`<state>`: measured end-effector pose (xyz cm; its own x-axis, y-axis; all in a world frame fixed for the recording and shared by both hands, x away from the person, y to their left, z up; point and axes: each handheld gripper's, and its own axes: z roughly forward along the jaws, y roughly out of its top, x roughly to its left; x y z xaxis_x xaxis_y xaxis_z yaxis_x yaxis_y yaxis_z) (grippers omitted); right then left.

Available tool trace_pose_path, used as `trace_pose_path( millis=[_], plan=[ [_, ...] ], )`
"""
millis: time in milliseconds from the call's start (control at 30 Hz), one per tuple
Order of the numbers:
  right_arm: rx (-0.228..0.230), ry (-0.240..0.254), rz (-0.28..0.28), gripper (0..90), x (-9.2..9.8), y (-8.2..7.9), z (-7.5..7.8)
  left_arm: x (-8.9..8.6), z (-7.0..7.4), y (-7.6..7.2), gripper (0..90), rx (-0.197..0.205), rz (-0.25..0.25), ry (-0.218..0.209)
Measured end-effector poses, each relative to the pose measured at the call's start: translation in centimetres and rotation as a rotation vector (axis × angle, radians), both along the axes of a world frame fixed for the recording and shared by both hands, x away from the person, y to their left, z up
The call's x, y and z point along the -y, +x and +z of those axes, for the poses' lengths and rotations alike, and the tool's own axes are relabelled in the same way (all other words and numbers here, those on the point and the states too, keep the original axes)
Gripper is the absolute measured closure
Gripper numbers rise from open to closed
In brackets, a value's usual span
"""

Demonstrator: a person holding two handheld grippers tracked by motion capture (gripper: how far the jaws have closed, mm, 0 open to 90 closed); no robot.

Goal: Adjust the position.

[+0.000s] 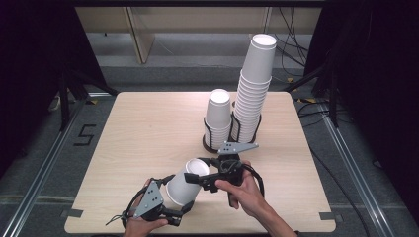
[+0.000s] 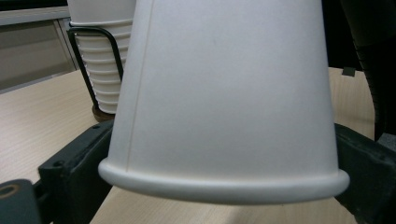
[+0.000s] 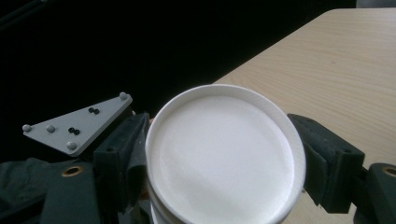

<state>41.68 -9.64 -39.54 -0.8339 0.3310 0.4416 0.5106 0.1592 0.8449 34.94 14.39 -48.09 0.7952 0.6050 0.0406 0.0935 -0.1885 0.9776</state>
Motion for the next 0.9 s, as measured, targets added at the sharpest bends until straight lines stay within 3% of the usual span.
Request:
trace_pose_path(
  millis=[100,133,367,400,433,467,500,533,600,633,667,700,767,800,867,900],
  plan=[
    [-0.002,0.006,-0.002,25.7,0.0,0.0,-0.1,0.0,0.0,0.0,5.1,0.009,-0.002,-0.007],
    [-0.006,0.004,0.001,25.5,0.0,0.1,-0.1,-0.1,0.1,-0.1,6.1,0.005,0.006,0.024],
    [0.009,-0.040,0.039,24.1,0.1,0.4,-0.1,-0.1,0.3,-0.2,8.2,-0.009,-0.001,0.066],
    [-0.012,-0.038,0.039,23.8,0.1,0.2,0.1,-0.1,0.5,-0.1,8.3,-0.014,-0.005,0.091],
    [0.052,-0.102,0.061,20.8,0.2,0.2,0.4,-0.2,0.6,-0.1,8.8,-0.008,-0.007,0.107],
    [0.080,-0.133,0.095,19.1,0.1,0.2,0.5,-0.3,0.6,0.0,9.1,-0.007,-0.010,0.126],
    [0.107,-0.155,0.105,19.0,0.1,0.1,0.7,-0.4,0.6,0.1,9.4,-0.018,-0.020,0.164],
    [0.147,-0.198,0.101,18.8,0.2,0.0,0.9,-0.4,0.5,0.1,9.8,-0.024,-0.028,0.177],
    [0.181,-0.230,0.132,18.4,0.2,0.0,1.2,-0.5,0.4,0.1,9.7,-0.034,-0.045,0.240],
    [0.215,-0.268,0.119,18.4,0.4,-0.1,1.5,-0.5,0.4,0.1,9.8,-0.038,-0.049,0.267],
    [0.215,-0.268,0.119,18.4,0.4,-0.1,1.5,-0.5,0.4,0.1,9.9,-0.038,-0.049,0.267],
    [0.261,-0.316,0.137,18.3,0.5,-0.3,1.9,-0.4,0.3,0.0,9.9,-0.037,-0.068,0.298],
    [0.279,-0.369,0.166,17.9,0.5,-0.5,2.2,-0.3,0.4,-0.1,10.1,-0.048,-0.084,0.320],
    [0.278,-0.385,0.182,18.1,0.5,-0.6,2.2,-0.1,0.3,-0.1,10.2,-0.040,-0.084,0.311],
    [0.290,-0.419,0.198,18.2,0.4,-0.7,2.0,-0.1,0.4,-0.1,10.4,-0.039,-0.099,0.336],
    [0.289,-0.444,0.212,18.2,0.3,-0.8,1.9,0.0,0.4,-0.1,10.3,-0.043,-0.114,0.371]
  ],
)
